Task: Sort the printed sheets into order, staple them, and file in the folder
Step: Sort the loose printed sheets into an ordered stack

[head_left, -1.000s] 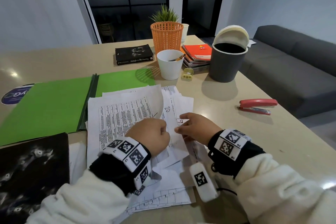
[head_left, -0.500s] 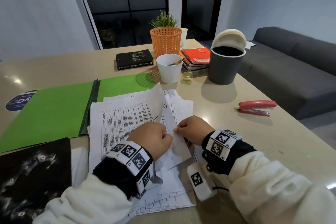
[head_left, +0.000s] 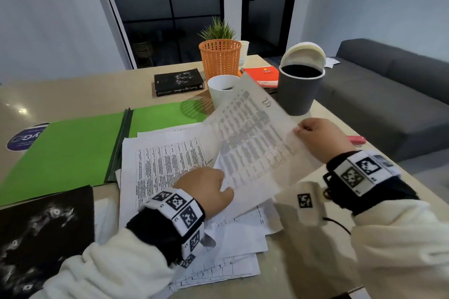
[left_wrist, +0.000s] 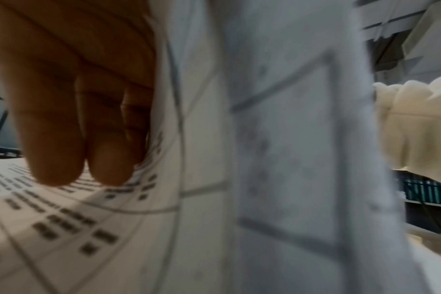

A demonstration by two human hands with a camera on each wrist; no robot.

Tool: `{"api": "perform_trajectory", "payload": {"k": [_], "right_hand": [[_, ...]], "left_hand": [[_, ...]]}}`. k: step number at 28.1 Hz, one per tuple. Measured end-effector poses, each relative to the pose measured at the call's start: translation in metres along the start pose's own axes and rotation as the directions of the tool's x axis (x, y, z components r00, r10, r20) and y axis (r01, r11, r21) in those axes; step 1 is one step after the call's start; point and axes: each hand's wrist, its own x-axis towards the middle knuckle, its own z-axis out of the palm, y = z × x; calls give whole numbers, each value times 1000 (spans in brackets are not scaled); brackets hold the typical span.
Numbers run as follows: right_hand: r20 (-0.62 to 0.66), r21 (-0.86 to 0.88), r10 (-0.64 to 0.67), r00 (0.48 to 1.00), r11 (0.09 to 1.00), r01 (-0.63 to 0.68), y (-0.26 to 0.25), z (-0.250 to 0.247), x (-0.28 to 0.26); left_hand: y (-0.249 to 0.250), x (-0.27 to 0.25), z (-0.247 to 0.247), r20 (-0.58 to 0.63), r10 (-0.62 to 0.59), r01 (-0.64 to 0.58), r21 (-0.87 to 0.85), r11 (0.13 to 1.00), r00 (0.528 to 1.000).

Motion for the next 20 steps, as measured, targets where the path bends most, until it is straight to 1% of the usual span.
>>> {"api": "perform_trajectory", "payload": {"k": [2, 5, 7, 11, 14, 15, 17, 18, 20], "right_hand": [[-136, 44, 46, 990, 998, -40, 16, -14, 3], [-344, 148, 101, 933, 988, -53, 31, -31, 0], [-413, 189, 110, 904, 981, -33, 32, -38, -5], [-475, 183, 99, 874, 983, -12, 37, -42, -13], [-482, 183, 118, 868, 983, -32, 48, -44, -11], [-479, 182, 127, 869, 982, -44, 51, -44, -11], [-466, 181, 143, 873, 981, -64, 57, -44, -10], [-460, 179, 148, 876, 981, -72, 59, -43, -11], [-445, 182, 161, 881, 979, -86, 62, -41, -11]], "left_hand": [[9, -2, -1, 33, 36, -38, 52, 998, 999], [24, -3, 5, 120, 76, -96, 174, 980, 990], [32, -3, 13, 154, 99, -132, 222, 966, 983], [45, -1, 22, 176, 132, -176, 267, 947, 976], [50, 3, 26, 184, 214, -256, 250, 934, 959], [51, 6, 29, 179, 267, -306, 252, 918, 947], [53, 17, 34, 190, 389, -430, 280, 858, 901], [54, 24, 35, 216, 423, -473, 300, 829, 880], [56, 38, 33, 286, 432, -513, 343, 787, 855]]}}
